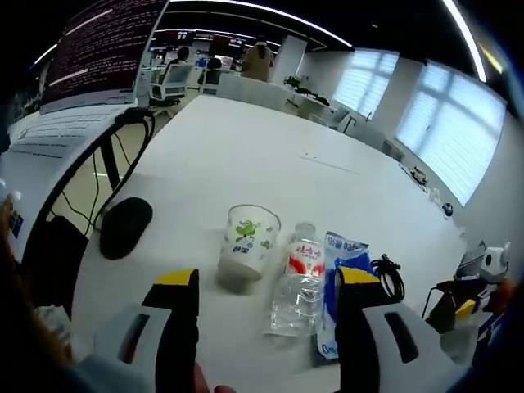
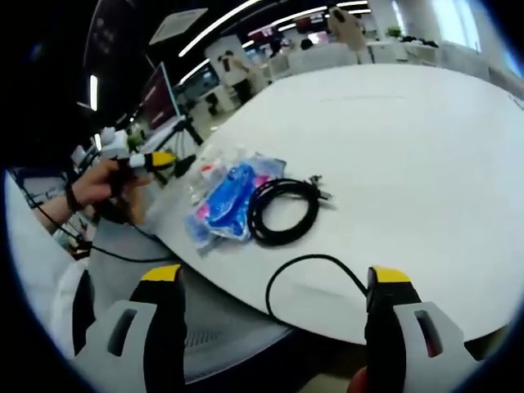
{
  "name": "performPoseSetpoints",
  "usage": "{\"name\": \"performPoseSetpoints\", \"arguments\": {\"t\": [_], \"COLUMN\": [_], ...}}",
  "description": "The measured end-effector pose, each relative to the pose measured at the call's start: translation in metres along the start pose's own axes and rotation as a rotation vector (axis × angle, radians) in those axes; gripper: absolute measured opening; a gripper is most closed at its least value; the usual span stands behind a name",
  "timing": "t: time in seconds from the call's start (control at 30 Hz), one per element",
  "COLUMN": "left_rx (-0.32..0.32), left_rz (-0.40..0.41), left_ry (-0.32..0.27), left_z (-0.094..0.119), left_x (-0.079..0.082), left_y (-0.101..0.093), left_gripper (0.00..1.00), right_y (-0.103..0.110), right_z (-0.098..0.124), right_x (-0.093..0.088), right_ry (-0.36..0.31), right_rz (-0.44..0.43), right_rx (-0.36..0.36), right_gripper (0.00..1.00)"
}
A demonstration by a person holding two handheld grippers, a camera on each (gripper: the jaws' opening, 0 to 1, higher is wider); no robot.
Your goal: Arrange the tabletop items into an orderly group along one side of the table until the central work area is clear of visible clutter.
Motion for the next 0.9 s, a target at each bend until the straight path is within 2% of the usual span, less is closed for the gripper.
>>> {"name": "performPoseSetpoints", "arguments": {"t": [0.27,0.63,0.83,0.9], "left_rx": [0.034,0.05,0.063,0.063], "left_rz": [0.017,0.01,-0.019,-0.049], "left_ry": [0.046,0.115,0.154,0.189], "left_z": [-0.022,-0.055,-0.068,-0.073], "left_x": [0.004,0.008,0.005,0.001], "left_y": [0.005,0.001,0.004,0.007], "left_gripper": [0.61,0.6,0.6,0.6], "right_y": [-0.005,-0.008,-0.01,-0.009], "right_z": [0.001,0.004,0.007,0.01], "right_x": [-0.004,-0.007,-0.011,-0.011], "right_ry": [-0.017,-0.034,-0.036,-0.038], "right_rz": [-0.022,-0.043,-0.055,-0.064], "right_rx": [-0.003,0.0,-0.004,-0.005], "right_gripper": [0.9,0.89,0.89,0.88]}}
Point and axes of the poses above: the point that each gripper's makers call its tool centre point, and the gripper's own axes: z roughly backward along the fingers, y roughly to its left, x roughly out of its top, the point moved 4 cm from there along z, roughly backward along the fingers, and after that the axes turned 6 degrees about x, right-handed, at the moved point
